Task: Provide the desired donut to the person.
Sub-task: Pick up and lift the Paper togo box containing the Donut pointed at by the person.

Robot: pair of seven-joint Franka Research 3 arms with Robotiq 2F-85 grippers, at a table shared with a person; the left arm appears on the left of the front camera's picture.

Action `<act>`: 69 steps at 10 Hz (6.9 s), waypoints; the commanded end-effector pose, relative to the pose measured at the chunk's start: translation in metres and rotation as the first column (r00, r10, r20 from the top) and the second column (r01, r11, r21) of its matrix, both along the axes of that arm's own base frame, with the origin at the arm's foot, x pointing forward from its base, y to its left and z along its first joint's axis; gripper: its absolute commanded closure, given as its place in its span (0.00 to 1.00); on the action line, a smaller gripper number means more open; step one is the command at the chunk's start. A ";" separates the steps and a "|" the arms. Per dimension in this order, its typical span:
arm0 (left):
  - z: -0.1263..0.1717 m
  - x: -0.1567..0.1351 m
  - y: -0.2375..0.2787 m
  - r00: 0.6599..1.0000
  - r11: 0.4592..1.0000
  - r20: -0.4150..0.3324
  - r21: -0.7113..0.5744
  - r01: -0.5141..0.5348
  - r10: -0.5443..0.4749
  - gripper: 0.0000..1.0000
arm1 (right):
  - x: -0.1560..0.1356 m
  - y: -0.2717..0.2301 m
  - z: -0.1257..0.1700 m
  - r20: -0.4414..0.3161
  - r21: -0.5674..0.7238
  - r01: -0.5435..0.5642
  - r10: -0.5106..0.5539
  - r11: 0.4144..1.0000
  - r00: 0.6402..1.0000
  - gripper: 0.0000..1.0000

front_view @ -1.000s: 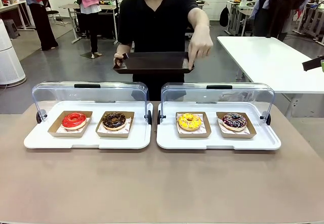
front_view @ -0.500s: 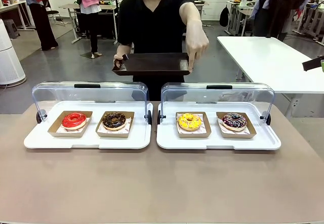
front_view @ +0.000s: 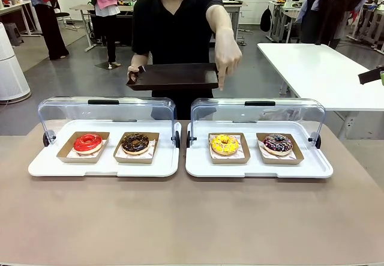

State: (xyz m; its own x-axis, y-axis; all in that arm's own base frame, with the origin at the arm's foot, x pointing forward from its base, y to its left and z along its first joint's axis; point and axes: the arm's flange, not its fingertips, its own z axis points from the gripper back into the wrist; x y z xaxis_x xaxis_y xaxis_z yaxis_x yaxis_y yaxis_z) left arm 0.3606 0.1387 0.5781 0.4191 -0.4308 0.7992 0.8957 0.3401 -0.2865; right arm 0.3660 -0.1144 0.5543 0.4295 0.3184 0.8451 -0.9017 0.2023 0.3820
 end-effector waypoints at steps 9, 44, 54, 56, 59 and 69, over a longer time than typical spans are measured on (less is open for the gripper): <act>0.002 -0.001 0.003 1.000 1.000 -0.001 -0.007 0.006 -0.006 0.00 | 0.022 0.113 0.009 -0.034 -0.603 -0.164 0.180 0.781 0.983 0.00; 0.002 -0.001 0.003 1.000 1.000 -0.001 -0.007 0.006 -0.006 0.00 | 0.050 0.355 -0.156 0.036 -0.945 -0.121 0.465 0.304 0.884 0.00; 0.002 -0.001 0.003 1.000 1.000 -0.001 -0.007 0.006 -0.006 0.00 | 0.094 0.337 -0.195 0.067 -0.917 -0.127 0.460 0.378 0.886 0.00; 0.002 -0.001 0.003 1.000 1.000 -0.001 -0.007 0.006 -0.006 0.00 | 0.100 0.330 -0.202 0.064 -0.917 -0.126 0.450 0.380 0.891 0.00; 0.002 -0.001 0.003 1.000 1.000 -0.001 -0.007 0.006 -0.006 0.00 | 0.107 0.324 -0.209 0.085 -0.905 -0.127 0.467 0.405 0.880 0.00; 0.002 -0.001 0.003 1.000 1.000 -0.001 -0.007 0.006 -0.006 0.00 | 0.120 0.329 -0.229 0.087 -0.904 -0.132 0.477 0.407 0.875 0.00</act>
State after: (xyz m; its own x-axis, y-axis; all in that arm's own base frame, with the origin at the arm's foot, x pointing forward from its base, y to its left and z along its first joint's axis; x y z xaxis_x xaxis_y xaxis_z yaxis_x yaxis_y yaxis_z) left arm 0.3606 0.1399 0.5782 0.4212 -0.4301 0.7985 0.8952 0.3386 -0.2898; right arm 0.4820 0.2156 0.3268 -0.0491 0.9944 0.0933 -0.9947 -0.0402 -0.0943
